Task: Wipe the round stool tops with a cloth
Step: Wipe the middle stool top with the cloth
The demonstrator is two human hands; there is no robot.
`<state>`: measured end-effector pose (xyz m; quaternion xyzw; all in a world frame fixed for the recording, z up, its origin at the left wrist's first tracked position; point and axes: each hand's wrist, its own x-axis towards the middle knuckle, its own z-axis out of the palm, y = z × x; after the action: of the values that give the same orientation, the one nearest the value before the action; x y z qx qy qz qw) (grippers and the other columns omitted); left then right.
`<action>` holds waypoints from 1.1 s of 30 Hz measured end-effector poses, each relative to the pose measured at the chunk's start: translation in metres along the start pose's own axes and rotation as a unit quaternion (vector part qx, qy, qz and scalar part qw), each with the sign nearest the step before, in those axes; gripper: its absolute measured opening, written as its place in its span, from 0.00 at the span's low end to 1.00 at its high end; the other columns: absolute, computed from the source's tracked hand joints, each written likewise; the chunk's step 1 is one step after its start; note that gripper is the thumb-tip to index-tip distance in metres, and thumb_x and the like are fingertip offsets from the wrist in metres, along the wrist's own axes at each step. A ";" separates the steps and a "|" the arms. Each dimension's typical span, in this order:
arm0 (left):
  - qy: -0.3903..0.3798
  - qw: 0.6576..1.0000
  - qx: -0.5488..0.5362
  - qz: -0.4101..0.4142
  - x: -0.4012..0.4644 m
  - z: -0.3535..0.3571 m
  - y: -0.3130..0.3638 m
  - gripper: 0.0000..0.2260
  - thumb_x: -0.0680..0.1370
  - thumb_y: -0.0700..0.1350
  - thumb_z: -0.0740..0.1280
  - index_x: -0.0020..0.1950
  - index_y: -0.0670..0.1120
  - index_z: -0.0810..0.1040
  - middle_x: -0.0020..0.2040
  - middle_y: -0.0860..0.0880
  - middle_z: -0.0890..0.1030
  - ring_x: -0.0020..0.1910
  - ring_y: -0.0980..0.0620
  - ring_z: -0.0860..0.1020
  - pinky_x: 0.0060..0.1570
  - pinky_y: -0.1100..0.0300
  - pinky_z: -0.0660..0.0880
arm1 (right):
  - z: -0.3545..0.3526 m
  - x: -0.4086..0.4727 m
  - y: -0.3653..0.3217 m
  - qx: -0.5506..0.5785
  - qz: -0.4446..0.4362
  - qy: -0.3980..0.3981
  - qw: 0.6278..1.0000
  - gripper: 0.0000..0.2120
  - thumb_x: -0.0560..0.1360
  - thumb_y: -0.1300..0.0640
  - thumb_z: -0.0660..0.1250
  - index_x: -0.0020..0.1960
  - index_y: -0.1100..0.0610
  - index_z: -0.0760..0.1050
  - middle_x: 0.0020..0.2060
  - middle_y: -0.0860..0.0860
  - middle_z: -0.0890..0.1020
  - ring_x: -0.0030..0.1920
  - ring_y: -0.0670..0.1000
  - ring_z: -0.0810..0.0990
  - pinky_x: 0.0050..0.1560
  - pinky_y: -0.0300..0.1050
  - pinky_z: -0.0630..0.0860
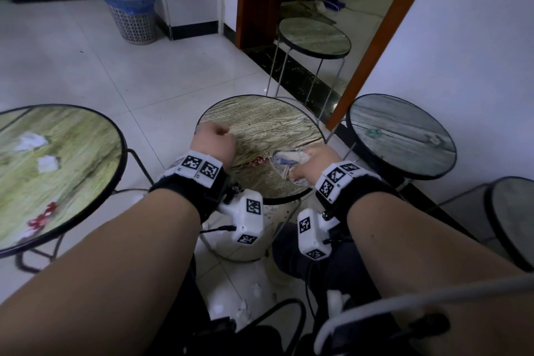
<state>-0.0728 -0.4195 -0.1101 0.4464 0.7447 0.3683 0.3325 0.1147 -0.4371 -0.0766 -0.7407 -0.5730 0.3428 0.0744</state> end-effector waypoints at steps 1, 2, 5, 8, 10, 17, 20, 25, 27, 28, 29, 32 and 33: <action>0.000 1.000 0.001 0.001 -0.002 0.002 0.000 0.12 0.77 0.43 0.62 0.59 0.47 0.77 0.53 0.47 0.80 0.46 0.49 0.76 0.46 0.62 0.69 | 0.000 -0.002 0.003 0.005 0.001 0.001 1.000 0.18 0.66 0.60 0.74 0.54 0.65 0.79 0.42 0.58 0.83 0.37 0.52 0.77 0.36 0.41 0.72; -0.001 1.000 0.002 -0.001 -0.004 0.004 -0.001 0.11 0.77 0.44 0.63 0.58 0.47 0.77 0.54 0.47 0.80 0.47 0.48 0.76 0.47 0.62 0.69 | 0.000 -0.004 0.005 0.008 0.002 0.002 1.000 0.18 0.67 0.60 0.74 0.54 0.65 0.79 0.41 0.58 0.82 0.37 0.52 0.76 0.35 0.40 0.72; -0.011 1.000 0.009 -0.006 -0.007 0.007 -0.001 0.11 0.77 0.44 0.63 0.58 0.47 0.77 0.54 0.46 0.80 0.49 0.48 0.77 0.50 0.60 0.71 | 0.001 -0.008 0.010 0.008 0.004 0.008 1.000 0.16 0.67 0.59 0.74 0.53 0.65 0.79 0.39 0.55 0.80 0.37 0.51 0.76 0.35 0.40 0.72; -0.022 1.000 0.016 -0.008 -0.008 0.010 0.000 0.11 0.76 0.44 0.63 0.58 0.47 0.77 0.53 0.46 0.81 0.47 0.48 0.78 0.47 0.60 0.72 | 0.002 -0.009 0.012 0.016 0.005 0.005 1.000 0.18 0.68 0.59 0.74 0.55 0.64 0.79 0.46 0.57 0.83 0.40 0.52 0.78 0.40 0.41 0.75; -0.029 0.999 0.021 -0.004 -0.010 0.012 0.002 0.11 0.77 0.44 0.63 0.58 0.47 0.77 0.52 0.47 0.80 0.44 0.50 0.76 0.44 0.61 0.69 | 0.001 -0.010 0.014 0.014 0.003 0.007 1.000 0.18 0.67 0.59 0.74 0.55 0.64 0.79 0.48 0.58 0.83 0.43 0.53 0.80 0.43 0.43 0.77; -0.041 0.999 0.023 -0.006 -0.017 0.020 0.005 0.11 0.78 0.46 0.62 0.59 0.47 0.76 0.48 0.48 0.78 0.37 0.53 0.73 0.40 0.62 0.67 | -0.001 -0.016 0.022 0.003 -0.005 -0.007 1.000 0.09 0.67 0.58 0.74 0.45 0.58 0.78 0.40 0.53 0.80 0.40 0.52 0.78 0.34 0.38 0.72; -0.054 0.998 0.016 -0.016 -0.018 0.022 0.005 0.07 0.78 0.45 0.62 0.54 0.47 0.76 0.43 0.48 0.77 0.33 0.53 0.72 0.36 0.62 0.66 | -0.002 -0.013 0.021 -0.017 -0.013 -0.009 1.000 0.08 0.68 0.58 0.74 0.45 0.58 0.78 0.40 0.53 0.79 0.40 0.51 0.77 0.37 0.38 0.72; -0.049 0.998 0.022 -0.041 -0.012 0.018 0.002 0.03 0.77 0.46 0.63 0.48 0.50 0.75 0.44 0.48 0.78 0.41 0.48 0.75 0.41 0.60 0.69 | -0.008 -0.008 0.019 -0.064 -0.025 0.002 0.998 0.15 0.69 0.58 0.73 0.54 0.62 0.78 0.47 0.56 0.81 0.49 0.55 0.80 0.47 0.43 0.76; -0.059 0.997 0.030 -0.043 -0.010 0.017 0.002 0.03 0.77 0.46 0.63 0.49 0.50 0.75 0.44 0.48 0.78 0.42 0.48 0.75 0.41 0.60 0.69 | -0.011 -0.004 0.021 -0.074 -0.029 0.006 0.997 0.12 0.69 0.58 0.72 0.51 0.62 0.79 0.44 0.56 0.80 0.48 0.55 0.80 0.46 0.44 0.76; -0.062 0.997 0.033 -0.041 -0.010 0.018 0.002 0.03 0.77 0.47 0.63 0.48 0.50 0.75 0.43 0.49 0.78 0.41 0.48 0.75 0.41 0.60 0.69 | -0.013 -0.002 0.021 -0.077 -0.028 0.009 0.997 0.14 0.69 0.58 0.72 0.52 0.63 0.79 0.43 0.56 0.80 0.47 0.55 0.79 0.46 0.44 0.77; -0.064 0.997 0.037 -0.038 -0.010 0.017 0.002 0.03 0.77 0.47 0.63 0.48 0.50 0.75 0.42 0.49 0.78 0.40 0.49 0.75 0.41 0.60 0.69 | -0.014 0.001 0.022 -0.081 -0.026 0.013 0.996 0.15 0.69 0.58 0.72 0.53 0.64 0.79 0.43 0.55 0.80 0.45 0.54 0.79 0.45 0.44 0.77; -0.067 0.996 0.053 -0.032 -0.009 0.017 0.002 0.03 0.77 0.47 0.63 0.47 0.50 0.75 0.41 0.49 0.77 0.40 0.50 0.74 0.41 0.61 0.68 | -0.019 0.007 0.023 -0.080 -0.015 0.023 0.996 0.16 0.70 0.58 0.71 0.57 0.60 0.79 0.48 0.55 0.83 0.49 0.54 0.81 0.48 0.44 0.77; -0.071 0.995 0.058 -0.030 -0.009 0.016 0.001 0.03 0.77 0.47 0.63 0.46 0.51 0.75 0.41 0.49 0.77 0.41 0.49 0.75 0.42 0.61 0.68 | -0.020 0.008 0.023 -0.080 -0.011 0.027 0.996 0.16 0.70 0.58 0.71 0.57 0.60 0.79 0.49 0.55 0.83 0.50 0.54 0.81 0.48 0.44 0.77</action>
<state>-0.0555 -0.4228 -0.1160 0.4675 0.7523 0.2819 0.3688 0.1456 -0.4316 -0.0765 -0.7466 -0.6048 0.2751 0.0342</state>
